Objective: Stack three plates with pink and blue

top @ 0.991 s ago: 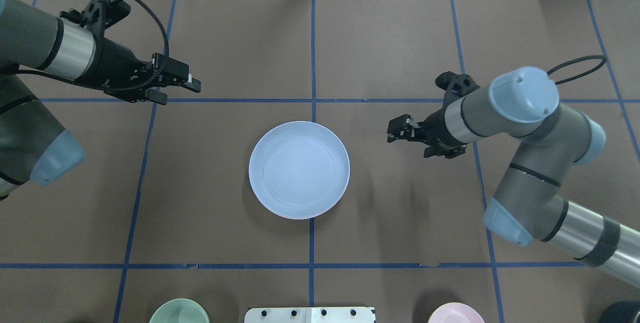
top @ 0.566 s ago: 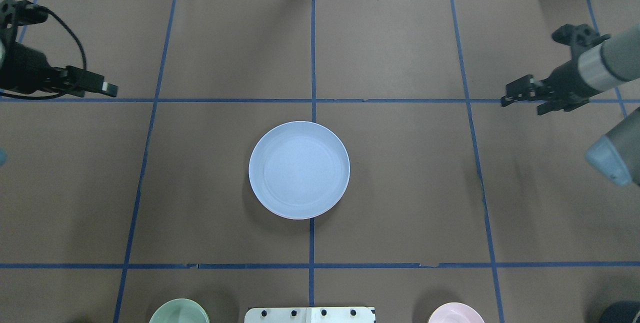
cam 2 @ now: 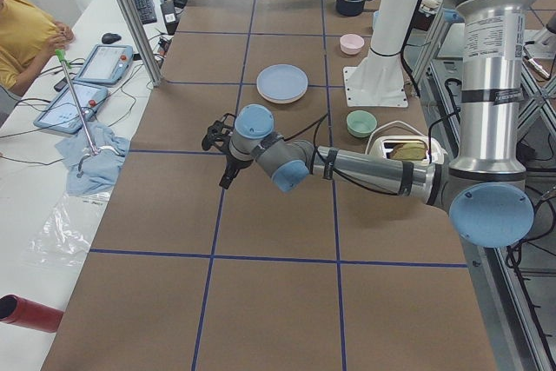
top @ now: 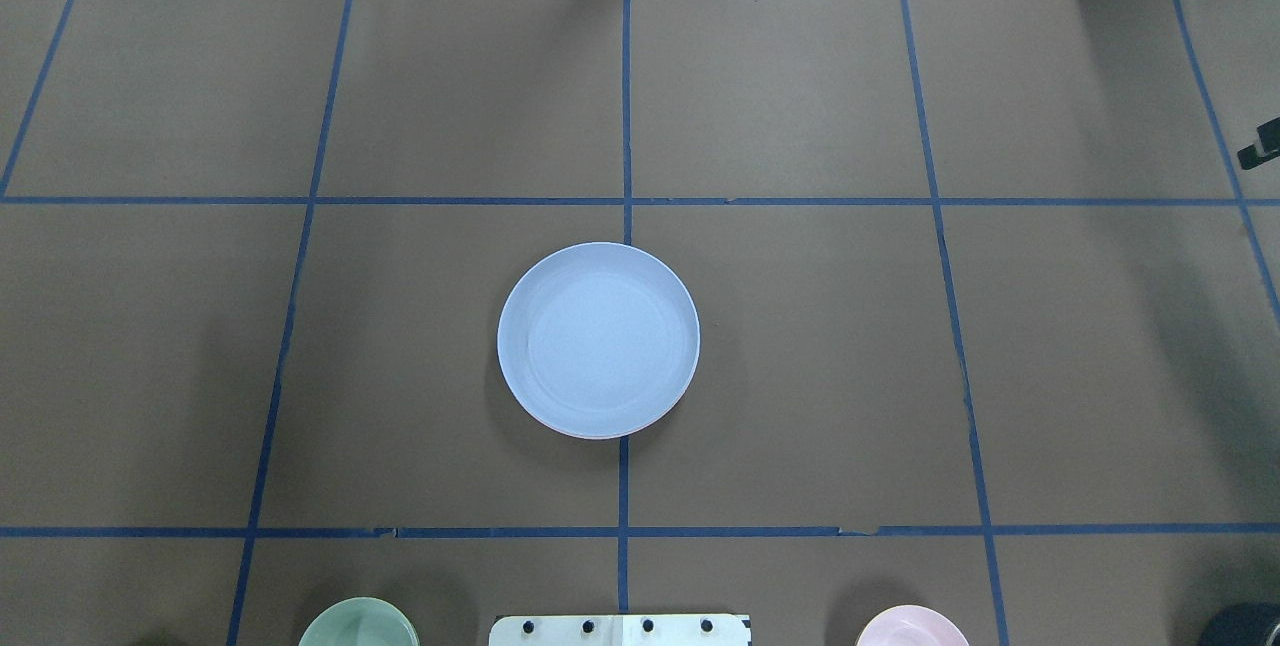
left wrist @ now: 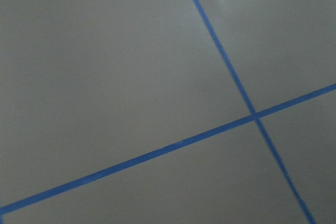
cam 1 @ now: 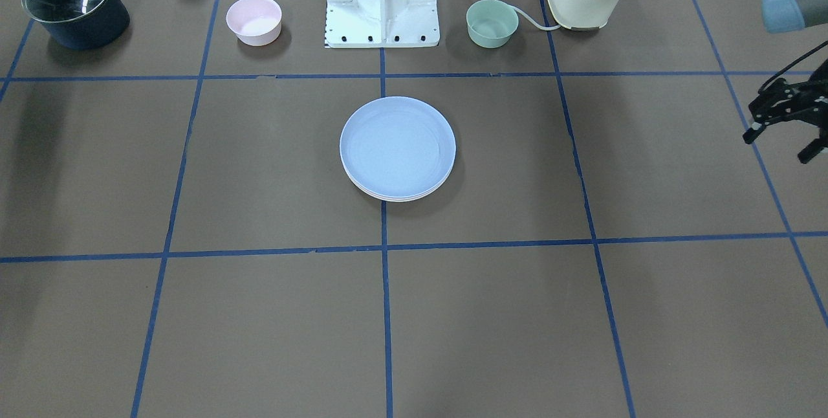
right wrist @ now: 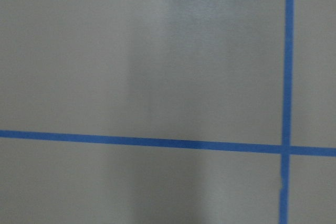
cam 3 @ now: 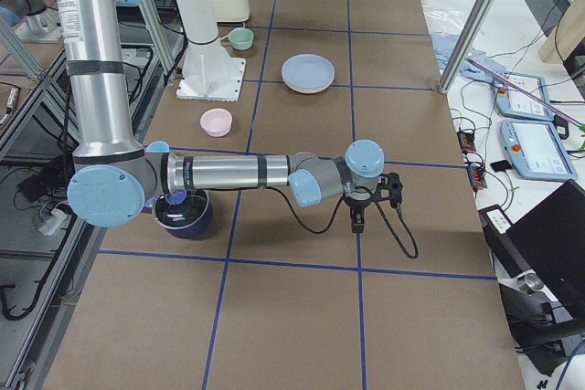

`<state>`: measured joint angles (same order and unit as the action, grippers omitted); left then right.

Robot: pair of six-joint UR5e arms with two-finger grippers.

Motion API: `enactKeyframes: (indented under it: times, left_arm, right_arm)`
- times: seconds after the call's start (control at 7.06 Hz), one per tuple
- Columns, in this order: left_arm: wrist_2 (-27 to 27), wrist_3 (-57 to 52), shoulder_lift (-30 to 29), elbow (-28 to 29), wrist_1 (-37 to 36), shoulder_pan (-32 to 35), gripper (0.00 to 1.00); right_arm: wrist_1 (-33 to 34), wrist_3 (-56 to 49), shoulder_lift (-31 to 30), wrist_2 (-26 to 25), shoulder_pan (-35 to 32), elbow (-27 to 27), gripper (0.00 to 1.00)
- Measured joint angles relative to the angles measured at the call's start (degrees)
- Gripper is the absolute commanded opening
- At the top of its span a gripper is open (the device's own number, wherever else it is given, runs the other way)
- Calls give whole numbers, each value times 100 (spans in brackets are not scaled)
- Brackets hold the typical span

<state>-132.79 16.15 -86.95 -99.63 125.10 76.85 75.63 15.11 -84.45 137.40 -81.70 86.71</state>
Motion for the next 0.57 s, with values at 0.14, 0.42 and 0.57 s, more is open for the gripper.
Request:
enactKeyframes:
  times: [0.14, 0.42, 0.57]
  left_arm:
    - [29, -659, -38, 56, -442, 323, 99]
    - [46, -1479, -159, 81, -1124, 864, 99]
    - [45, -1681, -192, 81, -1362, 1010, 99]
  right_arm:
    - [483, -546, 110, -49, -274, -1, 100]
    - [1296, -1263, 384, -106, -689, 29, 100]
    - [1704, -1531, 547, -114, -851, 73, 100]
